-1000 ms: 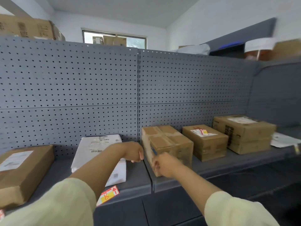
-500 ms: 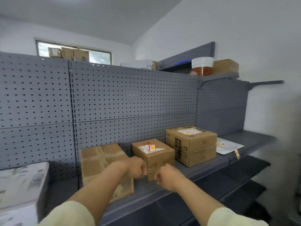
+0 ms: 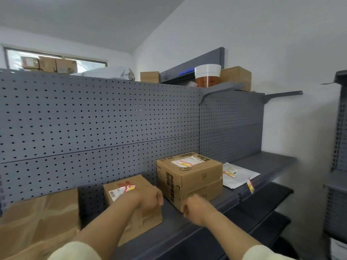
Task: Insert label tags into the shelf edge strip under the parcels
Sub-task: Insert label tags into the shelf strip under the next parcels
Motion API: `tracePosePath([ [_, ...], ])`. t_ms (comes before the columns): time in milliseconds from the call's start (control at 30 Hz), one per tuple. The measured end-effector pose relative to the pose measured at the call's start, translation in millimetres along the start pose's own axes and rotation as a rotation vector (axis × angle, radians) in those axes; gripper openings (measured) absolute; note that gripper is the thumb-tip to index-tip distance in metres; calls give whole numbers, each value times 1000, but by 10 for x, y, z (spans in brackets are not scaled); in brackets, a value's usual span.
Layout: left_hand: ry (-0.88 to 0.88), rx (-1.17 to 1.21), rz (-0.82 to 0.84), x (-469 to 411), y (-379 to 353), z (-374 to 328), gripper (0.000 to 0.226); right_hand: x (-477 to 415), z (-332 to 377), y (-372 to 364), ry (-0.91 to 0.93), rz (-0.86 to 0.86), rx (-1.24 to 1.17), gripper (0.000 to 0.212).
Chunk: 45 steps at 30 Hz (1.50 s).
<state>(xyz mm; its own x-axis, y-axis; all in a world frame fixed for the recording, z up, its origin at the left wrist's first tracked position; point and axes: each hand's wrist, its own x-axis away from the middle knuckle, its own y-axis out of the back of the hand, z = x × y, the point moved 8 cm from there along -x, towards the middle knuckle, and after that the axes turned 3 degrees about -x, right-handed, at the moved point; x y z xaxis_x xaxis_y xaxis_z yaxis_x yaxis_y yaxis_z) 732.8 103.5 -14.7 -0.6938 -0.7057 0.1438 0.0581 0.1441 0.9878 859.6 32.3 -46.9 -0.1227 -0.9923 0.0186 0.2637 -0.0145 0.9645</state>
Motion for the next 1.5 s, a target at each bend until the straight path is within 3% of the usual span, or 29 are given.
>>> tracePosePath([
  [233, -22, 41, -36, -958, 380, 9, 25, -645, -616, 417, -98, -51, -32, 20],
  [533, -41, -28, -95, -1895, 863, -127, 26, -1355, -1077, 1103, -143, -257, 40, 21],
  [633, 14, -46, -106, -2214, 862, -45, 24, -1708, -1206, 1170, -147, -279, -91, 17],
  [833, 110, -46, -113, -2584, 873, 165, 18, -2304, -1243, 1077, -158, -126, -165, 43],
  [933, 128, -36, -98, -2637, 851, 231, 16, -2497, -1176, 978, -147, -17, -166, 32],
  [1167, 151, -1, -68, -2666, 796, 302, 28, -2639, -1135, 889, -174, 108, -261, 47],
  [1267, 143, 19, -83, -2647, 791, 310, 27, -2644, -1109, 881, -192, 101, -234, 35],
  [1333, 140, 36, -103, -2636, 791, 340, 26, -2627, -1079, 923, -196, 49, -186, 11],
  [1433, 127, 66, -133, -2593, 794, 378, 24, -2545, -1047, 1061, -207, -107, -167, 25],
  [1500, 116, 71, -159, -2555, 794, 400, 19, -2457, -1016, 1120, -206, -209, -192, 13],
])
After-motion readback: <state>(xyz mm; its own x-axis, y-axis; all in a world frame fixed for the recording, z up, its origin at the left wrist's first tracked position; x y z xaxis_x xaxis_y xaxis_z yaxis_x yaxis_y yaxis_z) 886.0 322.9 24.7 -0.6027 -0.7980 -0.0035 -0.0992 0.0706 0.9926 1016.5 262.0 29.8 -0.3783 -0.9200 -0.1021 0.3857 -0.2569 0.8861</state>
